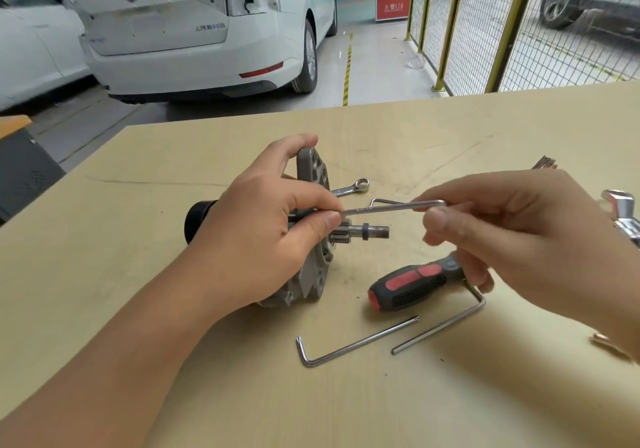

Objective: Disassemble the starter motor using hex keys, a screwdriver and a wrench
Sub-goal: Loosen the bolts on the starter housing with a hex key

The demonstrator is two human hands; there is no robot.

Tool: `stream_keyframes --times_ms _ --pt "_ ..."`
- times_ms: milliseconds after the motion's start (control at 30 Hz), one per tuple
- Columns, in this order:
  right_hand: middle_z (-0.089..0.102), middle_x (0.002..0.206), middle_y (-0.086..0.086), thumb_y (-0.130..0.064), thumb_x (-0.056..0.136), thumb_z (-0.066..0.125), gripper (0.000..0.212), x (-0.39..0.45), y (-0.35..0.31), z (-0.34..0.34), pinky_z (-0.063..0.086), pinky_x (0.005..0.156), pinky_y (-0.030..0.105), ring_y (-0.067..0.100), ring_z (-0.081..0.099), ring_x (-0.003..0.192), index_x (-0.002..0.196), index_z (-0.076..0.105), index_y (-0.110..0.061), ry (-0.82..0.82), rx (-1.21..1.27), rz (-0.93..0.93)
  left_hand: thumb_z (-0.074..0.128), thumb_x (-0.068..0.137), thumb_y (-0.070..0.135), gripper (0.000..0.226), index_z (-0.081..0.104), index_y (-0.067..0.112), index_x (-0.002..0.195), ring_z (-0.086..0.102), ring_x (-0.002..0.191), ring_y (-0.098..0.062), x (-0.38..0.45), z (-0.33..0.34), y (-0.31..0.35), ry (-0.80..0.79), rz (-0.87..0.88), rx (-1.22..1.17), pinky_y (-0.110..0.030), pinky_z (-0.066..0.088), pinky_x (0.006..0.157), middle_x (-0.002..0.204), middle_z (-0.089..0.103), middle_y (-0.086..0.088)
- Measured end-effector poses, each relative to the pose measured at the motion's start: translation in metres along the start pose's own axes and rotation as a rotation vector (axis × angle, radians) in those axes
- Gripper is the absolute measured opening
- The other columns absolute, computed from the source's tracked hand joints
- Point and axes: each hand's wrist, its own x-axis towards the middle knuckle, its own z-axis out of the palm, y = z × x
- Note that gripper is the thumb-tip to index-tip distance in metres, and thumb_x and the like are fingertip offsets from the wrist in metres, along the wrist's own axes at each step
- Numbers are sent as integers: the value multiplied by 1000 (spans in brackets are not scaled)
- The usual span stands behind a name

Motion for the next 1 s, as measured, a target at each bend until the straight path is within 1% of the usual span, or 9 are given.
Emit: stream_keyframes --times_ms 133,300,367,433,533,633,733,900,1000 --pt "68 63 13 -66 77 75 46 3 -5 3 42 37 29 22 50 36 83 77 -21 1 163 214 78 88 27 12 82 38 91 49 138 -8 -1 0 0 45 -2 -32 -22 34 109 152 51 6" --pt "68 68 11 -26 83 80 12 3 0 5 47 42 28 21 55 41 82 72 -16 -5 159 31 82 90 22 19 82 40 93 53 135 -7 -1 -1 0 26 -3 -33 -33 39 114 154 48 8" --pt "69 68 8 -10 86 77 13 1 2 9 48 44 22 19 60 42 83 71 -21 40 34 -74 79 92 26 14 82 39 95 57 128 -4 -1 0 1 1 -8 -21 -37 43 113 158 44 9" --pt "69 68 10 -10 85 69 12 -1 2 13 47 45 21 20 61 42 85 73 -22 91 88 -91 72 91 37 10 81 40 93 56 129 -3 0 0 1 -13 -14 -8 -38 43 112 159 42 13" --pt "69 69 15 -35 85 74 12 -1 0 15 49 45 25 21 59 42 88 78 -24 105 180 -14 73 90 37 8 80 40 89 46 139 -4 0 0 2 11 -23 -5 -35 38 111 157 44 14" --pt "72 74 13 -77 70 71 58 -3 -5 14 49 47 25 21 60 45 93 79 -25 21 188 113 81 89 25 14 80 39 88 48 137 -6 -1 1 1 44 -21 -1 -31 37 109 153 48 12" --pt "71 75 12 -73 78 67 53 -3 -13 20 48 45 31 23 58 45 90 78 -22 -37 248 174 80 87 25 13 80 38 87 48 138 -7 -1 0 3 50 -28 -15 -30 37 109 152 48 13" --pt "66 60 -16 -42 94 54 29 9 -23 19 41 43 13 7 60 45 76 68 -24 -122 -234 67 82 85 26 14 76 39 85 61 115 -12 0 0 1 27 -22 -11 -22 49 92 150 48 17" --pt "68 70 -14 -35 93 48 25 25 -35 20 47 59 20 1 62 63 80 68 -28 -213 -573 -23 84 81 30 19 73 42 90 60 110 2 0 -2 -3 22 -3 -54 -5 44 87 145 52 17"
